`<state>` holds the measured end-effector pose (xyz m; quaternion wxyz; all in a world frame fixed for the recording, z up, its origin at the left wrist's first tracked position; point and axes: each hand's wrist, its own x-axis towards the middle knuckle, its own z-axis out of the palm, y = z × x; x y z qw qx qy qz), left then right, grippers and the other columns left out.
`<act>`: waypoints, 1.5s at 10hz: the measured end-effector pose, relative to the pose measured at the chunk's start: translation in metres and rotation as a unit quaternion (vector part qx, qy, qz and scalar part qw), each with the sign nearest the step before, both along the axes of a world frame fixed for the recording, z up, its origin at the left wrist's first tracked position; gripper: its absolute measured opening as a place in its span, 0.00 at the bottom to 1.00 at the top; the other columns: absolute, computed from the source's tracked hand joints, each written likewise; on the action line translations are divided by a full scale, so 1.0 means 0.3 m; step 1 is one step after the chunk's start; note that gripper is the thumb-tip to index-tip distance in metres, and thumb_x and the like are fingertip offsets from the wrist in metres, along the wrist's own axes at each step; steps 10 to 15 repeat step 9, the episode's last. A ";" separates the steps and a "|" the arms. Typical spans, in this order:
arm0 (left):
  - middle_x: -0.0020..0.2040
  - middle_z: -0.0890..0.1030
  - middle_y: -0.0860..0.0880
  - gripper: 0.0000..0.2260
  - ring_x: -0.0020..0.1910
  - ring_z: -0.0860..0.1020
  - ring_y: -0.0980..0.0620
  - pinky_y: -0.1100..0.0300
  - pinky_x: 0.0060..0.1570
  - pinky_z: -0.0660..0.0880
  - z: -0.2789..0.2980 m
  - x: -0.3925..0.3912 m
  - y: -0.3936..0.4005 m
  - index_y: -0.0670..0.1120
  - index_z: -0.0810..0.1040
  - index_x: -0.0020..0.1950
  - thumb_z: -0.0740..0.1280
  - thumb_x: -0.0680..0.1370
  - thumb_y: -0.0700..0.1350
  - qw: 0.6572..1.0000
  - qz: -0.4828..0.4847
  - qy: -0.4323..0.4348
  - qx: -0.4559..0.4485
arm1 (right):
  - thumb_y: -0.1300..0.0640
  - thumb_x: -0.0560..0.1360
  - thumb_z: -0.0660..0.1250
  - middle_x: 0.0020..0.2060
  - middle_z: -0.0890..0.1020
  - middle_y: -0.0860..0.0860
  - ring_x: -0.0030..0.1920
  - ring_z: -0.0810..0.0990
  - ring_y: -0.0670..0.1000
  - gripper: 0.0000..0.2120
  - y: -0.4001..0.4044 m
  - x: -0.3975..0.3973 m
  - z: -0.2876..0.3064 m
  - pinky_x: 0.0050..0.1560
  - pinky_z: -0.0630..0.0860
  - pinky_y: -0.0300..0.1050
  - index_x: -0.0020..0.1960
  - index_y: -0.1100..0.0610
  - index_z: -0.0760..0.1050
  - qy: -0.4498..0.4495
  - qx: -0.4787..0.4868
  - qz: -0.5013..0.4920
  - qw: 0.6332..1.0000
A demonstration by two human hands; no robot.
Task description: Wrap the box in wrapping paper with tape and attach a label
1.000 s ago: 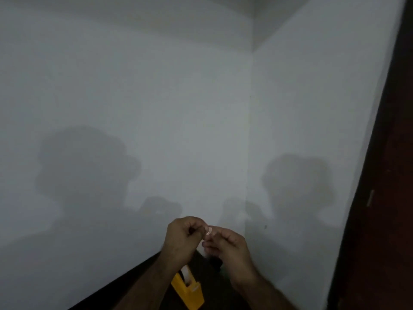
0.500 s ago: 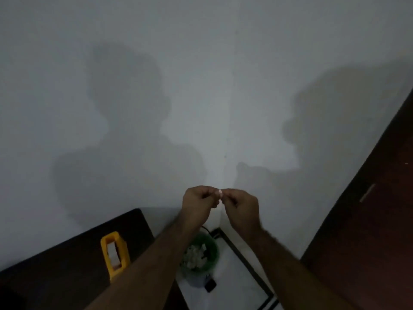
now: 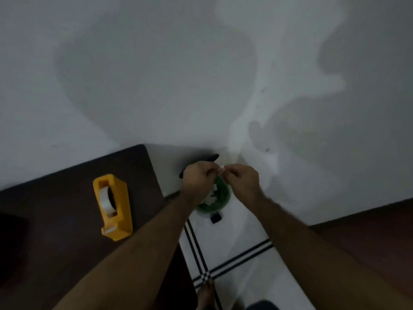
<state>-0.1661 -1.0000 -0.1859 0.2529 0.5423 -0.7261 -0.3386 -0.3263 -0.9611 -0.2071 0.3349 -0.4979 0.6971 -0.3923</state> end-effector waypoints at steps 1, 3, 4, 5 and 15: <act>0.50 0.88 0.51 0.07 0.47 0.84 0.53 0.58 0.53 0.81 -0.156 -0.023 -0.034 0.49 0.88 0.55 0.70 0.82 0.44 0.995 0.064 -0.025 0.070 | 0.51 0.78 0.76 0.44 0.89 0.47 0.45 0.86 0.46 0.09 -0.076 0.000 -0.173 0.47 0.81 0.35 0.53 0.54 0.89 -0.017 0.045 0.000 0.999; 0.52 0.86 0.49 0.08 0.49 0.83 0.50 0.61 0.49 0.79 -0.513 -0.044 -0.097 0.47 0.86 0.55 0.68 0.81 0.41 0.959 0.202 -0.050 0.192 | 0.55 0.73 0.79 0.45 0.88 0.51 0.48 0.87 0.55 0.08 -0.276 -0.042 -0.660 0.51 0.86 0.57 0.51 0.54 0.88 -0.026 0.203 -0.041 0.978; 0.49 0.87 0.50 0.07 0.47 0.83 0.52 0.60 0.48 0.81 -0.652 -0.055 -0.115 0.47 0.87 0.54 0.69 0.80 0.41 0.948 0.233 -0.050 0.209 | 0.56 0.74 0.79 0.50 0.88 0.53 0.51 0.86 0.57 0.09 -0.376 -0.054 -0.857 0.55 0.85 0.52 0.54 0.54 0.88 -0.008 0.251 -0.046 0.967; 0.50 0.86 0.50 0.08 0.47 0.84 0.51 0.61 0.48 0.81 -0.715 -0.063 -0.150 0.47 0.87 0.57 0.69 0.81 0.42 0.939 0.262 -0.050 0.217 | 0.58 0.76 0.76 0.54 0.86 0.54 0.54 0.83 0.58 0.09 -0.453 -0.063 -0.972 0.53 0.78 0.40 0.55 0.52 0.87 0.007 0.288 -0.034 0.957; 0.65 0.81 0.46 0.16 0.62 0.80 0.48 0.58 0.59 0.74 -0.674 -0.061 -0.150 0.47 0.79 0.70 0.70 0.82 0.45 0.946 0.206 -0.132 0.214 | 0.45 0.81 0.69 0.52 0.84 0.52 0.53 0.83 0.55 0.15 -0.466 -0.090 -0.942 0.54 0.83 0.53 0.61 0.55 0.79 0.191 0.269 0.284 0.900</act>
